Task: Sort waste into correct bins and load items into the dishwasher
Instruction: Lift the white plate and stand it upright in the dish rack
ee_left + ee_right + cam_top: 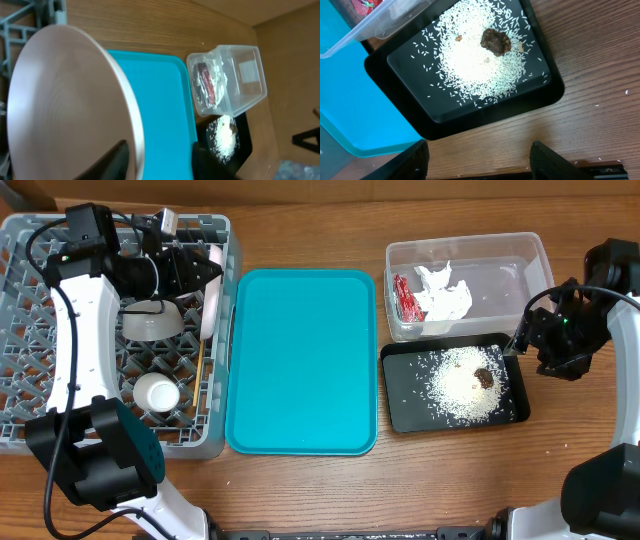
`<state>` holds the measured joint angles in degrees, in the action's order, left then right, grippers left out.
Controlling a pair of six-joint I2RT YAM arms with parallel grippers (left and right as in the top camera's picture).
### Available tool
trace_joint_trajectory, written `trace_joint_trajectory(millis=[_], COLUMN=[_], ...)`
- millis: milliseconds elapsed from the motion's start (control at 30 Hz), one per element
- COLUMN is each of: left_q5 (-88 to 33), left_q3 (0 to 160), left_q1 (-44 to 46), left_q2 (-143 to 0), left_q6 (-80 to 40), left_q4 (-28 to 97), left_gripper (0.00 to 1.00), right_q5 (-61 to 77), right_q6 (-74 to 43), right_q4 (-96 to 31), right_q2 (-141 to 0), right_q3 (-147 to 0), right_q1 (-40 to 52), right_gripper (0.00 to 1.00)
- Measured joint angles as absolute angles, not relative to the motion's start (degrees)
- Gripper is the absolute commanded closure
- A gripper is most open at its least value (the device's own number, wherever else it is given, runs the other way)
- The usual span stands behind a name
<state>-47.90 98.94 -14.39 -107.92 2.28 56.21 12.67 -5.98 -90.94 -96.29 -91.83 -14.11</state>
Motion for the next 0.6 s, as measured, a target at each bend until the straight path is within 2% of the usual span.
trace_joint_trajectory(millis=[133, 167, 300, 433, 500, 600], left_q5=[-47.51, -47.46, -47.05, -43.16, -39.59, -32.69], left_q3=[98.94, 98.94, 98.94, 98.94, 98.94, 98.94], left_q1=[-14.39, -14.39, -14.66, -14.79, -14.55, -13.08], left_q2=[-107.92, -107.92, -107.74, -105.82, -103.77, -99.74], left_q6=[2.09, 1.83, 1.17, 1.13, 0.89, -0.12], left_q4=[56.64, 56.88, 57.25, 57.82, 59.22, 62.22], left_gripper=[0.17, 0.00, 0.00, 0.00, 0.00, 0.00], right_q5=[12.67, 12.67, 12.69, 13.37, 14.55, 17.06], right_q6=[-6.00, -6.00, -6.09, -6.11, -6.04, -5.96], right_q4=[-90.94, -90.94, -90.80, -90.30, -89.01, -85.97], right_q2=[-96.29, -96.29, -96.29, -96.29, -96.29, -96.29], right_q3=[-91.83, -91.83, -91.83, -91.83, -91.83, -91.83], right_q1=[-14.11, -14.11, -14.11, -14.11, -13.93, -12.88], right_gripper=[0.33, 0.32, 0.16, 0.03, 0.00, 0.00])
